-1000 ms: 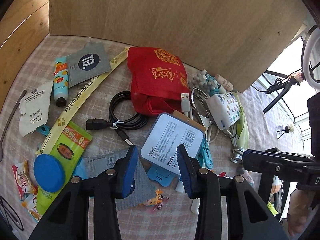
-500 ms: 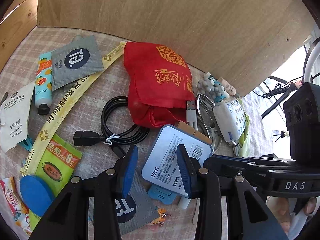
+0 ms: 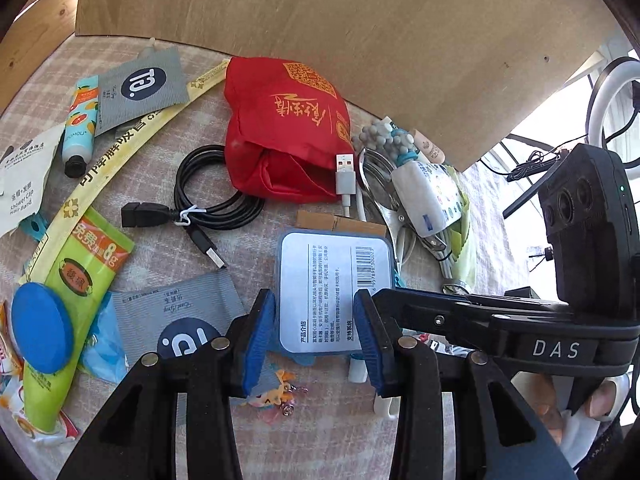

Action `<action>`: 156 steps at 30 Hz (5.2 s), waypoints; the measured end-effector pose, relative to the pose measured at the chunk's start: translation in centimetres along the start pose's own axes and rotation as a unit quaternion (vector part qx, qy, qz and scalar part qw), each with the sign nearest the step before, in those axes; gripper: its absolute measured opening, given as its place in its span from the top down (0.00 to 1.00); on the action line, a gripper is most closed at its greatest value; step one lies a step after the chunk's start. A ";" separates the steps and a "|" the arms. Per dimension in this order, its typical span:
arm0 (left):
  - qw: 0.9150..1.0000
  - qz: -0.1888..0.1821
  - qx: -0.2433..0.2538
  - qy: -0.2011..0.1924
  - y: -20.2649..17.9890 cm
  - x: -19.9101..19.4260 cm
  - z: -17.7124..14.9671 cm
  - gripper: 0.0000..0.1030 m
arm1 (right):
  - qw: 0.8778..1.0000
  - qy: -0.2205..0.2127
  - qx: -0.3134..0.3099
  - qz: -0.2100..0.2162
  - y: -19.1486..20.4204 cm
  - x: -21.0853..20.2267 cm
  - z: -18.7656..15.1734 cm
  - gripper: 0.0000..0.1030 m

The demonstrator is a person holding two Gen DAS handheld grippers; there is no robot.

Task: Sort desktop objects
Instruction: 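Move both open grippers back over the cluttered table, then grasp the grey metal tin box with the right gripper, then carry the tin box into the tray and open the right gripper, then move both open grippers back over the cluttered table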

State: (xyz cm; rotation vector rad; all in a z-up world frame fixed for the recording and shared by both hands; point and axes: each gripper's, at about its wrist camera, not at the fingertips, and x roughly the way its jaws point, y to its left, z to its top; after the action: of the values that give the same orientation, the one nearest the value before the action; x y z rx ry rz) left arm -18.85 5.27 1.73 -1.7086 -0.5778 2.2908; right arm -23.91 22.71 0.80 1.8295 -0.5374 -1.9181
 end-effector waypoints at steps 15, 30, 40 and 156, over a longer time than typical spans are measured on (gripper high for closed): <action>1.000 -0.006 0.000 -0.009 -2.8 -2.4 -7.6 0.63 | 0.999 0.008 -0.040 -0.025 -1.4 -2.1 -7.4 0.78; 0.999 -0.007 -0.033 -0.007 -3.3 -4.3 -16.8 0.63 | 0.996 0.032 -0.075 -0.037 -1.7 -2.1 -15.4 0.78; 0.998 -0.009 0.031 -0.044 -10.1 -7.6 -17.6 0.63 | 0.998 -0.010 -0.064 -0.028 -3.4 -8.4 -18.2 0.78; 0.995 0.007 0.088 -0.039 -14.6 -7.7 -16.5 0.39 | 0.980 -0.133 0.003 -0.149 -10.8 -21.3 -22.0 0.51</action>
State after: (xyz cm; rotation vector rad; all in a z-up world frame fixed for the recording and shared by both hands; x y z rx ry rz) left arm -1.61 18.17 10.72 -1.5520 -0.3675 2.3503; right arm -1.68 43.90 11.38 1.7471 -0.3681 -2.3840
